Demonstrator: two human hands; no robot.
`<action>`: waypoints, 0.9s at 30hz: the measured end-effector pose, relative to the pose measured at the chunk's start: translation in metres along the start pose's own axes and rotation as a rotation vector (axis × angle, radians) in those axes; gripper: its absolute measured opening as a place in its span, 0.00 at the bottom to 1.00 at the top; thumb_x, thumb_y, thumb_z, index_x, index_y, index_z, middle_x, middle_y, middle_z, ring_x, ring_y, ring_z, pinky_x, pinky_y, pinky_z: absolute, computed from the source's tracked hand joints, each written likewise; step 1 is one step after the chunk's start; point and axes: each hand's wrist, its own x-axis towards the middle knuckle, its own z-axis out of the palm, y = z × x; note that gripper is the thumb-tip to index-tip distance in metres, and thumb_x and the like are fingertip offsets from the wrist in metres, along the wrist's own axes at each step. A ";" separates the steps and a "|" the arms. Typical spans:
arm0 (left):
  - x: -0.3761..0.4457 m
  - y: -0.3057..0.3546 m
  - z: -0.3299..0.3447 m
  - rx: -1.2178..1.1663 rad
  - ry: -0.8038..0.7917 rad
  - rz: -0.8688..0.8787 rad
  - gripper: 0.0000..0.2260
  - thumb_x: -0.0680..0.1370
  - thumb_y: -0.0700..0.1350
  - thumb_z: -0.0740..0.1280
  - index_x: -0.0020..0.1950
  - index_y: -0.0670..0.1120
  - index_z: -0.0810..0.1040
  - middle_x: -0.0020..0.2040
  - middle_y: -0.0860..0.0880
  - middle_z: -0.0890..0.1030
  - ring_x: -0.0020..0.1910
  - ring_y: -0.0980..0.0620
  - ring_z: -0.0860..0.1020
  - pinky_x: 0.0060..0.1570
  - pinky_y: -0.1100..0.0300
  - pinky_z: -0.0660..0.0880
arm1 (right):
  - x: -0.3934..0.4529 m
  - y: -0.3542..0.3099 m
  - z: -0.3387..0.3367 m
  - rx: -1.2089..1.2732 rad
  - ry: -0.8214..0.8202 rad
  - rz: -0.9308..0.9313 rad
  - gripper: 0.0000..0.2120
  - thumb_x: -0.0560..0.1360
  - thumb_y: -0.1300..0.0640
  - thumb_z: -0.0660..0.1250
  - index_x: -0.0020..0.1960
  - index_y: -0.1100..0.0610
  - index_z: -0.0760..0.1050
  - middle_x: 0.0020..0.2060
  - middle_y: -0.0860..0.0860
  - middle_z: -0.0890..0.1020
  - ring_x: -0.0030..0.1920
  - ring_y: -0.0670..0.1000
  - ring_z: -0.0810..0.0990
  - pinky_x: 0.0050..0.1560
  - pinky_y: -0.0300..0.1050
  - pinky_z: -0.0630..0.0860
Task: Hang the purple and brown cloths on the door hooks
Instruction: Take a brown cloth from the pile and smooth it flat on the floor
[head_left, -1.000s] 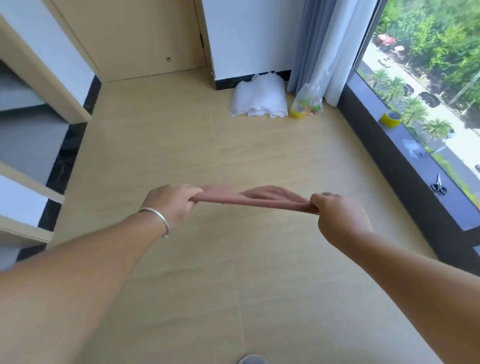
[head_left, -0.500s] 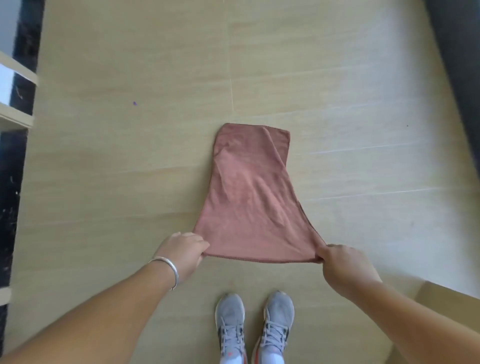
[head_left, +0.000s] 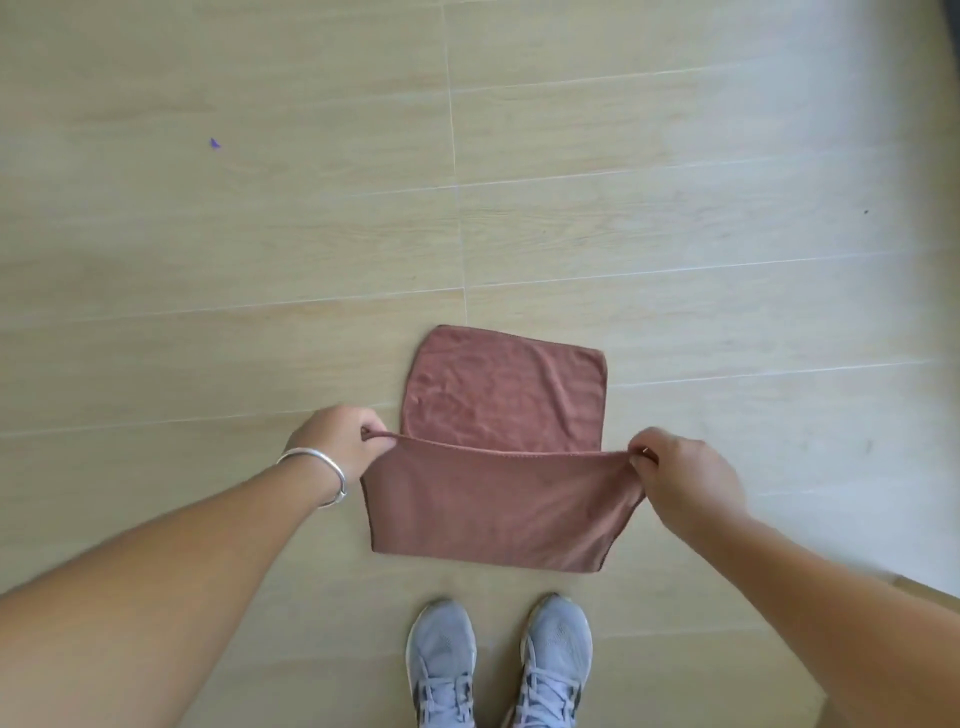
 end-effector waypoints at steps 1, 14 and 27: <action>0.021 0.002 0.001 -0.012 0.034 0.005 0.05 0.74 0.51 0.72 0.39 0.55 0.79 0.40 0.54 0.83 0.44 0.49 0.80 0.47 0.54 0.77 | 0.021 -0.001 0.003 0.009 0.032 0.018 0.07 0.78 0.53 0.62 0.50 0.48 0.78 0.44 0.51 0.82 0.40 0.54 0.74 0.36 0.44 0.64; 0.251 0.023 0.099 0.495 0.405 0.477 0.27 0.79 0.53 0.63 0.77 0.51 0.61 0.76 0.47 0.64 0.74 0.46 0.64 0.72 0.51 0.61 | 0.238 0.030 0.125 -0.293 0.364 -0.444 0.17 0.75 0.58 0.61 0.63 0.53 0.75 0.62 0.51 0.76 0.63 0.56 0.73 0.61 0.50 0.68; 0.218 -0.013 0.168 0.712 0.197 0.584 0.32 0.76 0.68 0.45 0.79 0.58 0.47 0.79 0.46 0.50 0.78 0.46 0.52 0.74 0.42 0.54 | 0.207 0.053 0.163 -0.676 0.016 -0.738 0.35 0.72 0.32 0.59 0.74 0.48 0.66 0.73 0.54 0.66 0.73 0.56 0.66 0.68 0.62 0.66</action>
